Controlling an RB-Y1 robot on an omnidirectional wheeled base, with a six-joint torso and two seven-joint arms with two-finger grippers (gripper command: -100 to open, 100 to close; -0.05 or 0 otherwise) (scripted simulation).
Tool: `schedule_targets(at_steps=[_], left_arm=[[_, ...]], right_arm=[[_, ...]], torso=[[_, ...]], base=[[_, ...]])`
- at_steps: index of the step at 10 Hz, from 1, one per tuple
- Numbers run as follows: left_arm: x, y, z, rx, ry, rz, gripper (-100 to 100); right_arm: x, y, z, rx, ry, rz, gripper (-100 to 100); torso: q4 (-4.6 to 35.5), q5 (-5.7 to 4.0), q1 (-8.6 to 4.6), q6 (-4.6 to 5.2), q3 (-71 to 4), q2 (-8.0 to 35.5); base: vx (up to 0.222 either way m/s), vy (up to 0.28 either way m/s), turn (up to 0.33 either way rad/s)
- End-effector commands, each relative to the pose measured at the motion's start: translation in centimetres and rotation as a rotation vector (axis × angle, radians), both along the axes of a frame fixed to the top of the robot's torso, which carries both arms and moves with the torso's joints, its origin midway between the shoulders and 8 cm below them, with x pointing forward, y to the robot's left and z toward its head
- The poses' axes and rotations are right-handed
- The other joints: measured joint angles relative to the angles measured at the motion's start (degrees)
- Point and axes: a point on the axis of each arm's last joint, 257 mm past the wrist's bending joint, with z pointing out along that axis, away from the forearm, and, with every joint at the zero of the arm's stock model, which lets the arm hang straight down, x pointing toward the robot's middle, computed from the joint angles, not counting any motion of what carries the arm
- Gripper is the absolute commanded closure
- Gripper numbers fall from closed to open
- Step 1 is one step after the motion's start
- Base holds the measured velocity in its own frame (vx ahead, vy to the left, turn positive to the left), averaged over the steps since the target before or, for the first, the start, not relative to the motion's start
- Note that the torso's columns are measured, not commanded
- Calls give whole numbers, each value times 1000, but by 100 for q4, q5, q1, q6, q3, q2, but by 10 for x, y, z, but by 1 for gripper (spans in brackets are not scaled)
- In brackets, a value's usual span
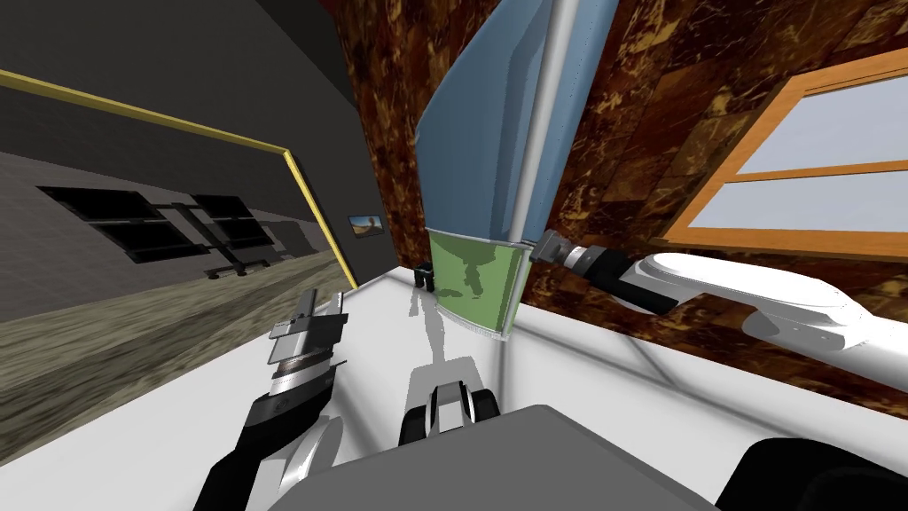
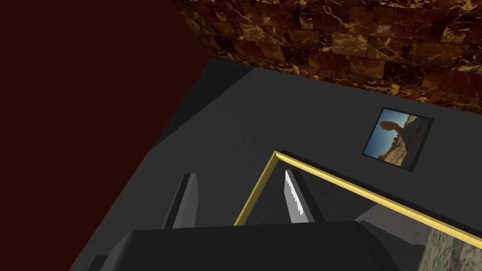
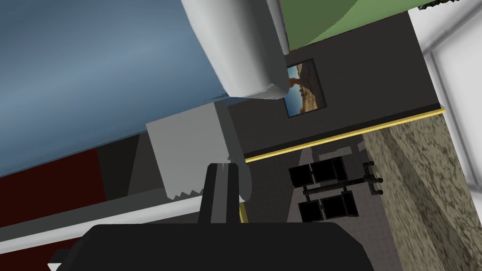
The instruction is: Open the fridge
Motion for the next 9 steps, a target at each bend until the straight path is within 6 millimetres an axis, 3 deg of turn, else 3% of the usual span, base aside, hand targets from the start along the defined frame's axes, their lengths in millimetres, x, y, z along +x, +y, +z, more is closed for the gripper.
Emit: schedule_targets(at_steps=[1,4,9], left_arm=[[0,0,0,0,0,0,0],[0,0,0,1,0,0,0],[0,0,0,1,0,0,0]], right_arm=[[-4,16,3,-37,-15,27,-100],[-10,38,7,-85,-35,66,-100],[-29,91,12,-198,-85,167,-100]], torso=[[-1,-8,-31,1,-7,-12],[-18,-14,-27,2,-26,-39],[-4,-6,-6,6,-4,-6]], base=[[44,-58,27],[53,-132,54],[63,-113,46]])
